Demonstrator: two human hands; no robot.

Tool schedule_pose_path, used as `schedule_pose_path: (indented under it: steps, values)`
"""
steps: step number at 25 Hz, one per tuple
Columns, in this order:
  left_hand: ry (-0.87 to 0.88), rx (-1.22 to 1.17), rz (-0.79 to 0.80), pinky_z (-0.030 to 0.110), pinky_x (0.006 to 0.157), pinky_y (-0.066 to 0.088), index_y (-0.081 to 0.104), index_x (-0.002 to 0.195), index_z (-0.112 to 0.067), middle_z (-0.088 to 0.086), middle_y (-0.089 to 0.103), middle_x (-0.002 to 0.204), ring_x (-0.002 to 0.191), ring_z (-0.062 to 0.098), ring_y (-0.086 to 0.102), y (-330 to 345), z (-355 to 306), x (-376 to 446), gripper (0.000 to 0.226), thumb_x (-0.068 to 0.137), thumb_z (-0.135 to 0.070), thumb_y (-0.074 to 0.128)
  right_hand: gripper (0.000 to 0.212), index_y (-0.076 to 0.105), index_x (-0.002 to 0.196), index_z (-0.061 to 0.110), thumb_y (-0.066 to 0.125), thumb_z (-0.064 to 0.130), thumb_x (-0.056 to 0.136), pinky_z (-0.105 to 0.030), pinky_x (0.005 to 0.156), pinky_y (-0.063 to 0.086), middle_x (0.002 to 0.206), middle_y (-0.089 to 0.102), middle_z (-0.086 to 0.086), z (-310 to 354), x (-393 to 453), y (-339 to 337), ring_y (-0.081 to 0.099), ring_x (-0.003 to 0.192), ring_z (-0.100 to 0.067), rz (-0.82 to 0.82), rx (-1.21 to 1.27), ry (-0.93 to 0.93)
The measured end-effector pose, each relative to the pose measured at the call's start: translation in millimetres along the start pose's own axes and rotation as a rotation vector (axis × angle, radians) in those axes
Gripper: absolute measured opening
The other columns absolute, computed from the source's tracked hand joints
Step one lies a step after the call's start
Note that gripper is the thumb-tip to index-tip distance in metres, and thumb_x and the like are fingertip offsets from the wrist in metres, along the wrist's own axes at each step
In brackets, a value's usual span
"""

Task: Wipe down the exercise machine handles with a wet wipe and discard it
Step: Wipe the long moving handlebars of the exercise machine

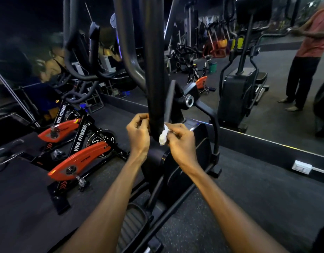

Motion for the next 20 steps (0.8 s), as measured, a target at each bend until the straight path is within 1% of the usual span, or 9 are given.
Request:
schedule_pose_path:
  steps: [4,6,8,10,12,14,15,17,20]
  values:
    - [-0.032,0.034,-0.054,0.019,0.051,0.038,0.064,0.063,-0.030,-0.011,0.056,0.058,0.055,0.004,0.047,3.3,7.6,3.6,0.031,0.080,-0.010,0.048,0.036,0.076,0.111,0.012,0.055,-0.007,0.089,-0.034,0.096,0.052,0.109,0.063,-0.001,-16.1,26.9,1.5,0.064,0.104,-0.017,0.127,-0.201,0.016]
    - [-0.017,0.061,-0.088,0.024,0.062,0.037,0.063,0.067,-0.031,-0.002,0.055,0.073,0.066,0.009,0.047,2.9,14.5,4.8,0.027,0.082,-0.014,0.048,0.037,0.078,0.102,0.011,0.053,-0.010,0.085,-0.030,0.092,0.054,0.107,0.060,0.004,-12.5,32.7,5.7,0.063,0.103,-0.011,0.182,-0.150,-0.032]
    - [0.034,0.125,-0.108,0.027,0.074,0.039,0.063,0.074,-0.032,0.002,0.054,0.085,0.078,0.010,0.049,2.5,19.3,6.0,0.026,0.084,-0.016,0.046,0.036,0.079,0.095,0.011,0.053,-0.010,0.081,-0.024,0.085,0.054,0.103,0.064,0.006,-7.4,37.4,6.4,0.063,0.098,-0.006,0.241,-0.129,-0.174]
    - [0.043,0.117,-0.139,0.033,0.080,0.037,0.063,0.076,-0.030,0.005,0.053,0.088,0.083,0.013,0.048,4.6,21.5,7.7,0.025,0.085,-0.016,0.044,0.035,0.079,0.096,0.006,0.054,-0.014,0.082,-0.026,0.087,0.052,0.103,0.065,-0.005,-14.7,55.8,2.3,0.064,0.098,-0.015,0.298,-0.193,-0.262]
    - [0.007,0.053,-0.157,0.041,0.080,0.034,0.063,0.076,-0.026,0.019,0.052,0.089,0.086,0.024,0.045,7.1,25.6,8.2,0.024,0.085,-0.018,0.043,0.034,0.077,0.100,0.001,0.054,-0.016,0.083,-0.032,0.092,0.052,0.104,0.062,-0.015,-22.1,78.3,0.5,0.063,0.099,-0.025,0.353,-0.270,-0.285]
    - [-0.025,0.005,-0.165,0.050,0.080,0.036,0.065,0.081,-0.018,0.033,0.054,0.094,0.088,0.030,0.046,7.6,31.3,5.6,0.019,0.083,-0.024,0.047,0.034,0.077,0.100,0.002,0.054,-0.016,0.081,-0.033,0.089,0.052,0.109,0.063,-0.013,-18.8,81.9,7.4,0.063,0.098,-0.025,0.466,-0.331,-0.406]
    - [-0.033,-0.018,-0.166,0.052,0.077,0.037,0.065,0.083,-0.014,0.034,0.054,0.094,0.087,0.032,0.046,7.8,34.9,4.8,0.020,0.080,-0.029,0.051,0.035,0.078,0.098,0.005,0.055,-0.015,0.079,-0.029,0.084,0.050,0.110,0.066,-0.010,-16.8,77.6,12.6,0.062,0.095,-0.023,0.527,-0.374,-0.521]
    - [-0.037,-0.046,-0.169,0.044,0.068,0.035,0.061,0.084,-0.007,0.024,0.051,0.087,0.081,0.032,0.042,11.4,35.1,3.3,0.032,0.073,-0.037,0.055,0.036,0.078,0.097,0.008,0.058,-0.014,0.076,-0.022,0.081,0.039,0.110,0.073,-0.005,-23.0,82.3,15.0,0.063,0.091,-0.021,0.583,-0.455,-0.702]
    - [-0.071,-0.099,-0.180,0.034,0.060,0.036,0.062,0.084,-0.004,0.018,0.053,0.082,0.073,0.029,0.042,16.8,33.4,4.0,0.041,0.065,-0.041,0.058,0.035,0.077,0.100,0.006,0.061,-0.013,0.076,-0.032,0.080,0.048,0.112,0.075,-0.007,-28.8,121.8,12.2,0.071,0.101,-0.023,0.479,-0.534,-0.710]
Point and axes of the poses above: each hand's wrist, its own x-axis towards the middle knuckle, its own y-axis out of the palm, z = x × y, the point moved 4 cm from there along x, towards the middle knuckle
